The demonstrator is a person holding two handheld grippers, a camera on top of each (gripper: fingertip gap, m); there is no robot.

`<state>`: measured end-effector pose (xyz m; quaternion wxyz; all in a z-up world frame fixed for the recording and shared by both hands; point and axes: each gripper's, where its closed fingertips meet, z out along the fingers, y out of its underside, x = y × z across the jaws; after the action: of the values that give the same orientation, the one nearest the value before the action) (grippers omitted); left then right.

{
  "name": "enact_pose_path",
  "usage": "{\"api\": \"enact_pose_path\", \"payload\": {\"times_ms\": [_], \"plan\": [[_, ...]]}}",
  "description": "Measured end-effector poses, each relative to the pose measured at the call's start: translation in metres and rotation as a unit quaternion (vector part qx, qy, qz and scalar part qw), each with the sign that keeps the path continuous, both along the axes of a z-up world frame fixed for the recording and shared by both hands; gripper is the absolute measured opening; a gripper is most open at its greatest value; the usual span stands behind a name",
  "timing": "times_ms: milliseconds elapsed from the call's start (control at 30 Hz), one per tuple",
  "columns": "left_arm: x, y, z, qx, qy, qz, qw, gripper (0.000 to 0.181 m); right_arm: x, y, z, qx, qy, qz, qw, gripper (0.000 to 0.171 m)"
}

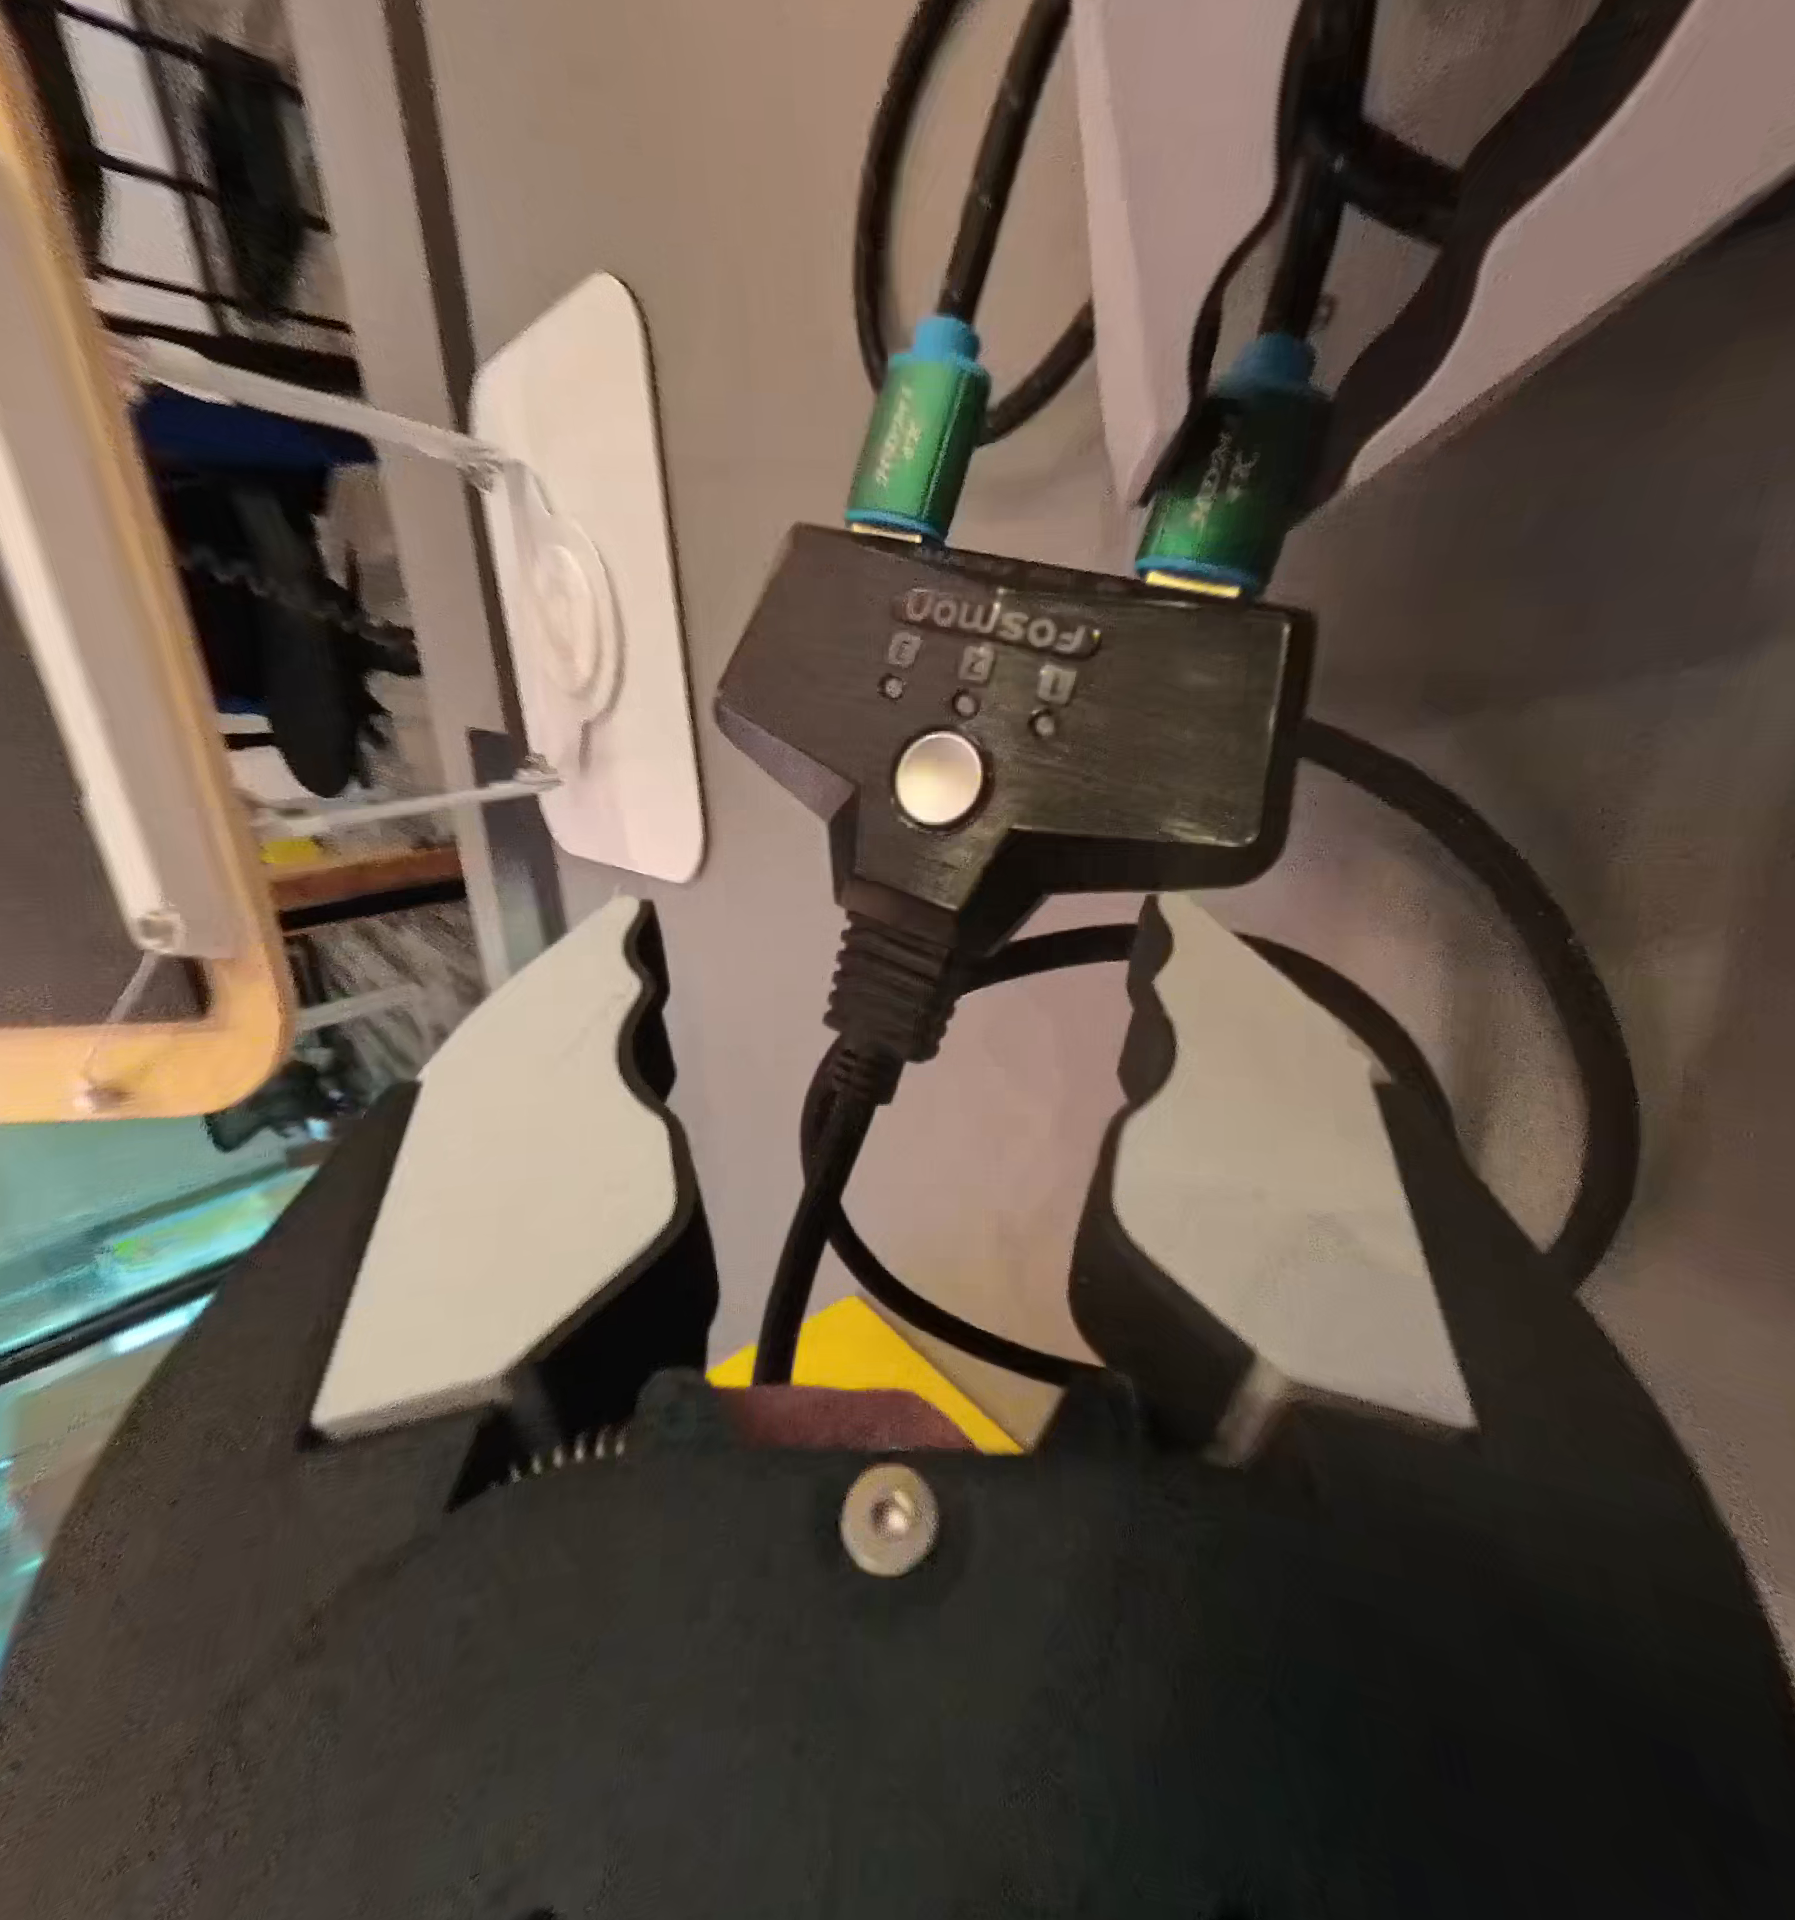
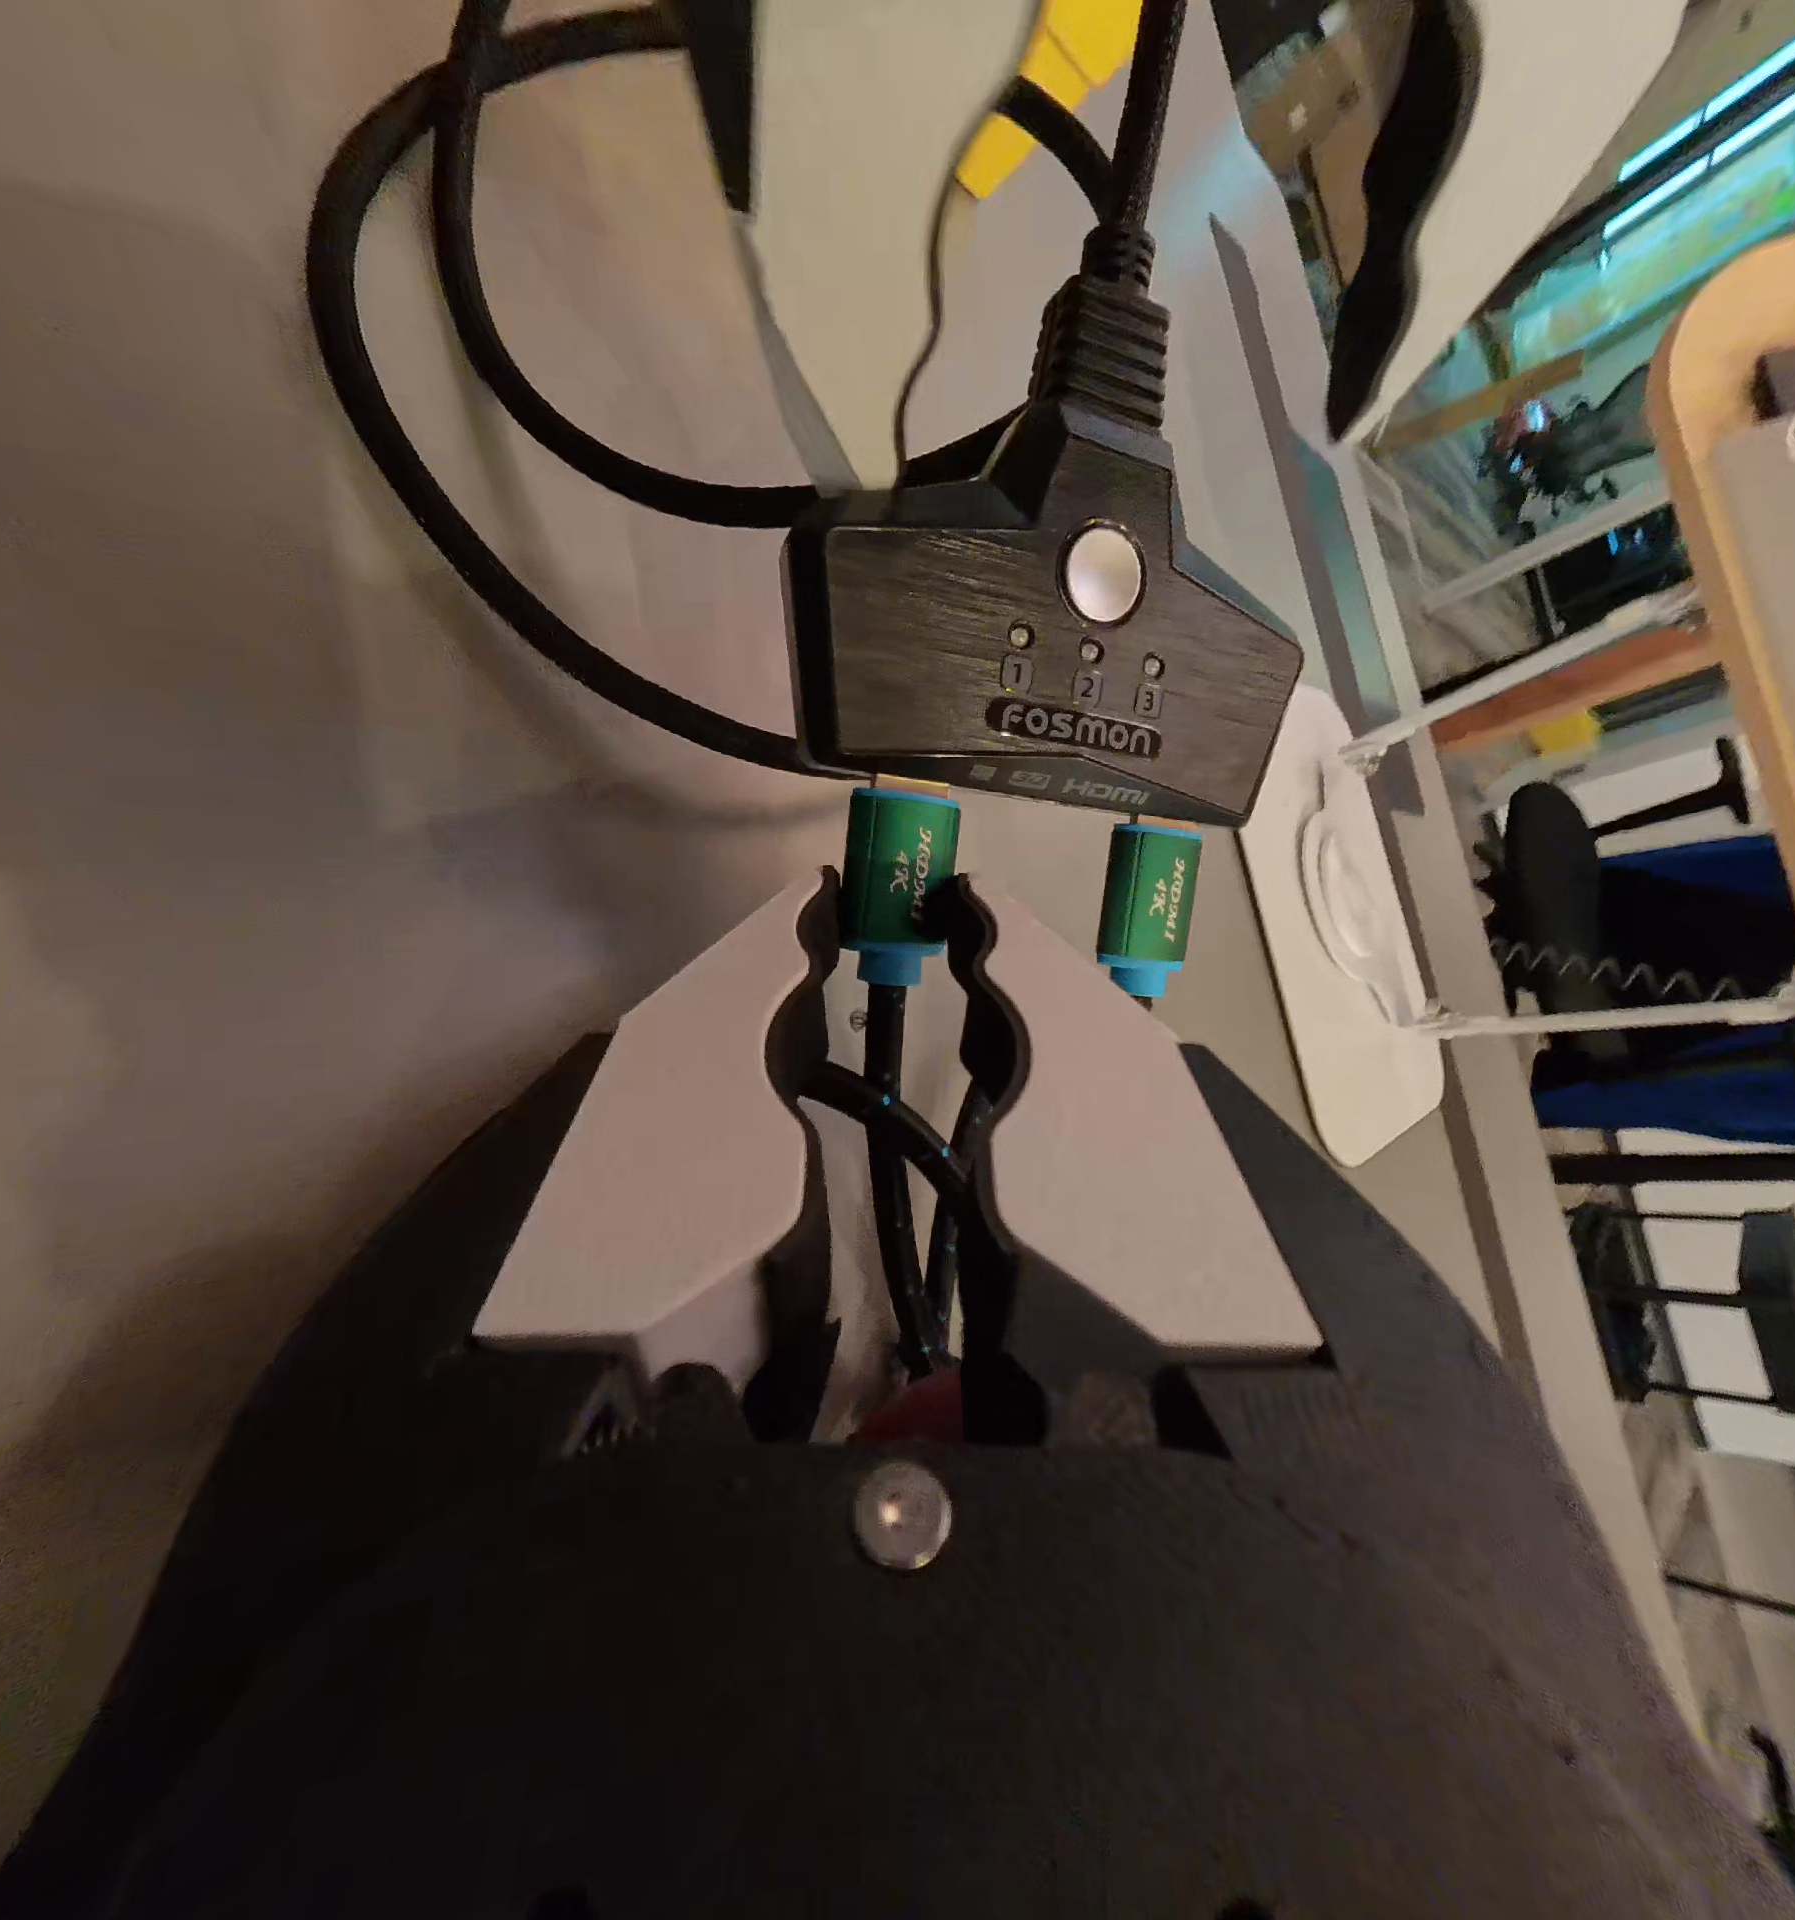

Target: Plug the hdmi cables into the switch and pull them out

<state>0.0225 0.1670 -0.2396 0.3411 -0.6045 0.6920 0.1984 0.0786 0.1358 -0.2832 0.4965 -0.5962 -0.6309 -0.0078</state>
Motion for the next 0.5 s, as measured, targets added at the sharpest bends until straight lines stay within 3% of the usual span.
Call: {"api": "enact_pose_path", "payload": {"times_ms": [67, 133, 200, 333, 500], "plan": [[-0.006, 0.000, -0.009, -0.052, 0.024, 0.012, 0.998, 0.083, -0.003, -0.004, 0.001, 0.017, -0.005, 0.019, 1.000, 0.018], [-0.009, -0.005, -0.017, -0.099, 0.040, 0.001, 0.994, 0.071, -0.005, -0.007, 0.003, 0.025, -0.004, 0.031, 0.999, 0.018], [-0.012, -0.005, -0.024, -0.113, 0.055, -0.003, 0.992, 0.042, -0.006, -0.008, 0.004, 0.026, 0.001, 0.038, 0.999, 0.018], [-0.013, -0.004, -0.028, -0.152, 0.012, 0.019, 0.988, 0.040, -0.003, -0.001, 0.008, 0.053, 0.006, 0.027, 0.998, 0.017], [-0.016, -0.008, -0.031, -0.259, -0.044, 0.050, 0.964, 0.039, -0.005, -0.004, 0.035, 0.108, 0.042, 0.029, 0.993, 0.032]]}}
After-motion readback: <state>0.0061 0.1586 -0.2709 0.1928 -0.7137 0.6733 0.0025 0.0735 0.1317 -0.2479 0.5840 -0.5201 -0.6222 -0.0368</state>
